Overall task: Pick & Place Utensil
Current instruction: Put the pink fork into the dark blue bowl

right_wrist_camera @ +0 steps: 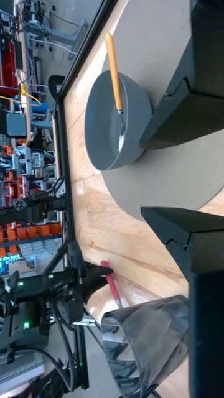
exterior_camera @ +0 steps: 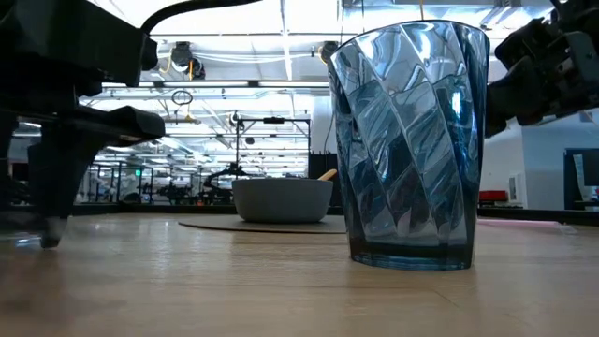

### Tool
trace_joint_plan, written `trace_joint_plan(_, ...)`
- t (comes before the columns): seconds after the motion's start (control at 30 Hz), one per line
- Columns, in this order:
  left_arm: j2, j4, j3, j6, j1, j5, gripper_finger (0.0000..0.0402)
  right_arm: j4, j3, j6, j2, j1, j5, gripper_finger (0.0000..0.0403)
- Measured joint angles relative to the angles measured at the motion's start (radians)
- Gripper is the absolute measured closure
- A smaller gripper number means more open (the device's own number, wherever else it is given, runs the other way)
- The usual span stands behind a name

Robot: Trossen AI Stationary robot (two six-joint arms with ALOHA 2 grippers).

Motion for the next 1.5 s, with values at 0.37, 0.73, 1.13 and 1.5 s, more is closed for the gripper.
trace_joint_plan(0.37, -0.001, -0.059, 0.000, 0.000, 0.010, -0.060, 0.0369, 0.004, 0.000, 0.009, 0.017, 0.000, 0.000, 0.0248)
trace_joint_plan(0.73, -0.040, -0.268, -0.001, -0.037, 0.005, -0.199, 0.0377, 0.003, 0.000, 0.010, 0.017, 0.000, 0.000, 0.0248)
trace_joint_plan(1.13, -0.191, -0.453, -0.001, -0.170, -0.003, -0.502, 0.0377, 0.004, 0.000, 0.008, 0.017, 0.000, 0.000, 0.0248)
trace_joint_plan(1.5, -0.210, -0.516, -0.001, -0.165, 0.146, -0.781, 0.0376, 0.020, 0.000, 0.008, 0.016, 0.000, 0.000, 0.0248)
